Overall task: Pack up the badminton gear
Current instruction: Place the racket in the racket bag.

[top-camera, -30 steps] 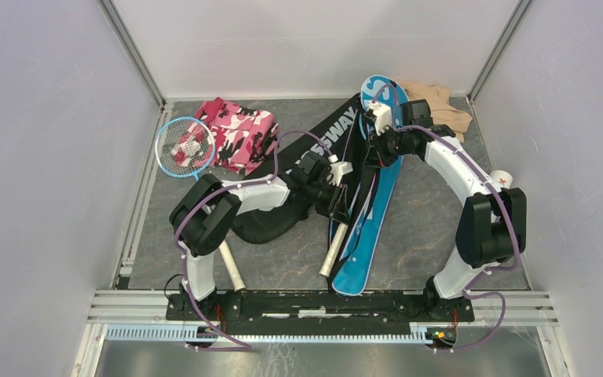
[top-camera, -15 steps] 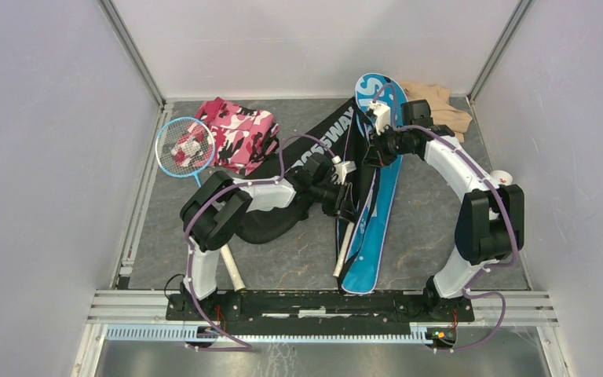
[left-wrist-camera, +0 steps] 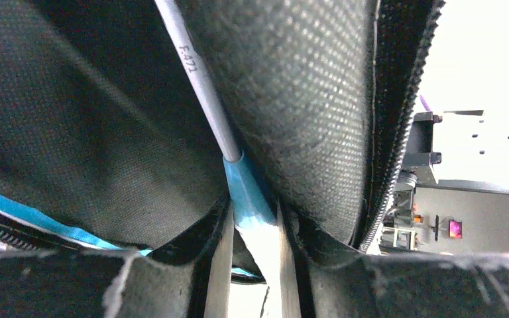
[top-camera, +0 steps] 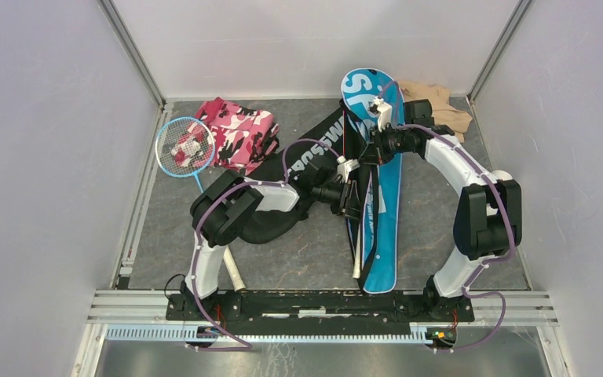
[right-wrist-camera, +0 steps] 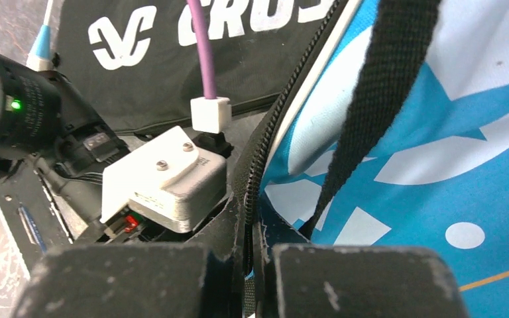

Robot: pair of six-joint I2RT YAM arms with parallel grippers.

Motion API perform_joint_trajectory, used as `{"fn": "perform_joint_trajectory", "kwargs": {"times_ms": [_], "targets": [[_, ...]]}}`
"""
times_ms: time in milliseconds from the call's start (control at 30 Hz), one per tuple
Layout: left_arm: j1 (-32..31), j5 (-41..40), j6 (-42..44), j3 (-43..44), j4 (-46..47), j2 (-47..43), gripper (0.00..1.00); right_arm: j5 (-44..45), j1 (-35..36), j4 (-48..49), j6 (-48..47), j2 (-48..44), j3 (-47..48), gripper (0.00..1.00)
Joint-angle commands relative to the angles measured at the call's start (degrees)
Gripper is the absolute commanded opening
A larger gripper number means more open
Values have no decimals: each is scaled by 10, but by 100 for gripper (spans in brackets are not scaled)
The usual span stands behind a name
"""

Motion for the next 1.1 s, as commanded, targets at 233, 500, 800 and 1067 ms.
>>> {"fn": "perform_joint_trajectory", "kwargs": {"times_ms": [233,500,800,1067], "targets": [[0,32,17,-10,106,-24,52,-79,-22,-20,18,1,38,0],[7,38,133,-6,-1,-66,60,-59,-28,-39,-4,-1,34,0],[54,-59,420,64,-362,-138,67,-43,-38,-45,-31,-13,33,0],[170,-230,544,60,-525,-246,83,-45,-38,13,0,-33,6,0]]}}
